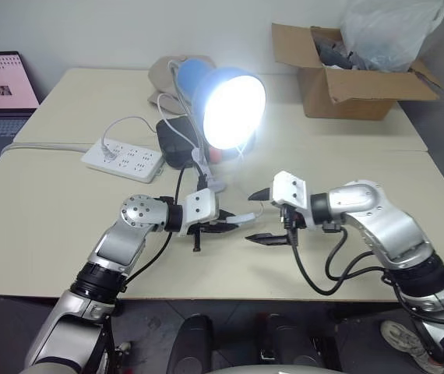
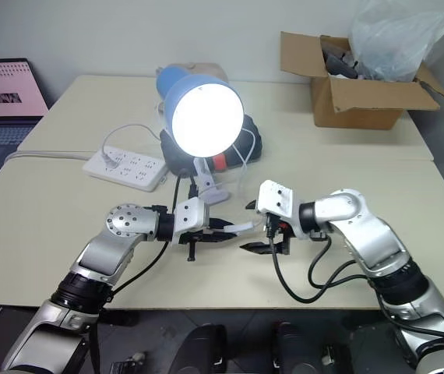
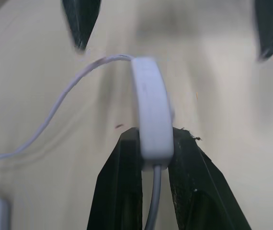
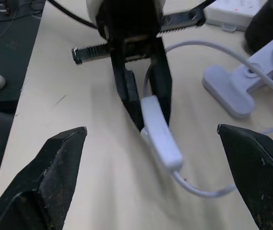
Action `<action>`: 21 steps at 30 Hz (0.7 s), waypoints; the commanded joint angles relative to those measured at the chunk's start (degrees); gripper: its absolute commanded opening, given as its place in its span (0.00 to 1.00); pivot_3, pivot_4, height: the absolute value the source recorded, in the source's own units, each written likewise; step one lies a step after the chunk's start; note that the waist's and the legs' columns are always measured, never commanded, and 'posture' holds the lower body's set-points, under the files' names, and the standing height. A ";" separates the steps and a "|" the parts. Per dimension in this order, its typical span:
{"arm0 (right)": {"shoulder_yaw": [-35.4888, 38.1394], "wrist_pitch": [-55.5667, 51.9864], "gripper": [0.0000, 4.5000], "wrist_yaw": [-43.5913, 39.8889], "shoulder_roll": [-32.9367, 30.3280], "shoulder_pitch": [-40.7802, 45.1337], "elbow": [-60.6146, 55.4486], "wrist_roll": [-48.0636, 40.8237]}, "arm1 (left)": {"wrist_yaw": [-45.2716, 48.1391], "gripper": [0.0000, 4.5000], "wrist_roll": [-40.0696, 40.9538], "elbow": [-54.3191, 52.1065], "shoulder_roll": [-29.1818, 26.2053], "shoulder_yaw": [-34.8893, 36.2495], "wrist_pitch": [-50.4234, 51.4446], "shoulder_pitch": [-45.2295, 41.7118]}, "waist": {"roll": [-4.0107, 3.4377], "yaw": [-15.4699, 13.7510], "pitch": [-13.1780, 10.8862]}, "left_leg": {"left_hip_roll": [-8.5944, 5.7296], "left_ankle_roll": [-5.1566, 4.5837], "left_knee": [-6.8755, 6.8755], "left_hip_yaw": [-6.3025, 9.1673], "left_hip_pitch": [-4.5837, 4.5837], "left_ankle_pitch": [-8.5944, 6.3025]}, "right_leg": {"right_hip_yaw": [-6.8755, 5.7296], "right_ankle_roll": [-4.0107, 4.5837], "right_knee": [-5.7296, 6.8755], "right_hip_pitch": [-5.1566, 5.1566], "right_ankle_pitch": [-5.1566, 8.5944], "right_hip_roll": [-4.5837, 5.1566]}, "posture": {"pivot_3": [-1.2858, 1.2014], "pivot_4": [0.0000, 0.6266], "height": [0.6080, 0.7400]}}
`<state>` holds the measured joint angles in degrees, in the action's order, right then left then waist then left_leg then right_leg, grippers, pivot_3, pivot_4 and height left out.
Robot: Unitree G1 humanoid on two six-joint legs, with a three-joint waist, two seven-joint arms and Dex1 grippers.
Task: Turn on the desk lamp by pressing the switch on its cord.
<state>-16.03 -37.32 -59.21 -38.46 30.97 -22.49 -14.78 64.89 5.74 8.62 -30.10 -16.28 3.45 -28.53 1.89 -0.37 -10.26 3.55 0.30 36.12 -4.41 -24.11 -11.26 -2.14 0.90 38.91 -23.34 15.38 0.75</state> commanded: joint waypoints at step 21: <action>12.27 -6.18 1.00 9.39 -8.65 -16.42 -14.13 -2.83 | 1.33 0.76 -0.49 8.30 4.26 0.58 -4.42 -4.94 | 0.00 0.51 0.00 | 0.03 0.00 0.00 0.11 -0.01 0.00 | -0.02 0.00 0.03 -0.02 0.00 -0.10 | 0.52 0.24 1.00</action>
<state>-5.62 -44.36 -50.02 -46.44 14.38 -35.83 -17.09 65.70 3.81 20.60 -24.68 -17.63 -1.76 -33.84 1.89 0.14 -10.26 3.59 0.30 36.11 -4.30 -24.11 -11.26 -2.16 0.89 38.94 -23.37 15.38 0.65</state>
